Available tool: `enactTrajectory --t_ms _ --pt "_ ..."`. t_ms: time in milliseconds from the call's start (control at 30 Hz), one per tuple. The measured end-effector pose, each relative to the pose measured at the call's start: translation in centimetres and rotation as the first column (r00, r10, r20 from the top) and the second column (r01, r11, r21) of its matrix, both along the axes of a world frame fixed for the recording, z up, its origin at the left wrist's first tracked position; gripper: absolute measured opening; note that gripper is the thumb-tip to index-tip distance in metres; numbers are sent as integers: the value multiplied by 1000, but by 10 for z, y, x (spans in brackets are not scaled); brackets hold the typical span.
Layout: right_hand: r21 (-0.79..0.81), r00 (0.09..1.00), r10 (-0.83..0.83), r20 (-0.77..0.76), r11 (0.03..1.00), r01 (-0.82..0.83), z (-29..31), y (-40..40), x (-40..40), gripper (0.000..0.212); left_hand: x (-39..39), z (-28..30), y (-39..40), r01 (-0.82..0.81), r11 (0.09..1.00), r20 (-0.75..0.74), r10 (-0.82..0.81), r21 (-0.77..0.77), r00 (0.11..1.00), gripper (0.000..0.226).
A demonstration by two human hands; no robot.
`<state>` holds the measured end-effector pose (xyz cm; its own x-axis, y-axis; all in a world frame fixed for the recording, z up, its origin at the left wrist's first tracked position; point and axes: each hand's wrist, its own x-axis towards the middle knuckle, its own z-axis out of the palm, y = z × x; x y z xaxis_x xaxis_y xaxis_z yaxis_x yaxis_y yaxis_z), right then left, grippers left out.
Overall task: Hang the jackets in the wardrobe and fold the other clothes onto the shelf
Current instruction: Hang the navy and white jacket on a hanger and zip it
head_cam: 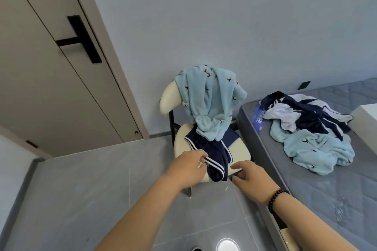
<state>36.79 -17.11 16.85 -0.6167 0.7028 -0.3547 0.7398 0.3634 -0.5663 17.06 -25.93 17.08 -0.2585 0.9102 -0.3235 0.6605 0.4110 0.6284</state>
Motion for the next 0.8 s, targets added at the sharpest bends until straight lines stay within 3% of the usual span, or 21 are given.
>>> enactTrajectory --t_ms 433,800 --pt "-111 999 0 -42 994 -4 -19 180 -33 38 -27 -24 144 -87 996 98 90 -36 991 37" --pt "-373 996 -37 -79 928 5 -48 393 -104 47 -24 -33 302 -394 912 195 410 -116 891 35"
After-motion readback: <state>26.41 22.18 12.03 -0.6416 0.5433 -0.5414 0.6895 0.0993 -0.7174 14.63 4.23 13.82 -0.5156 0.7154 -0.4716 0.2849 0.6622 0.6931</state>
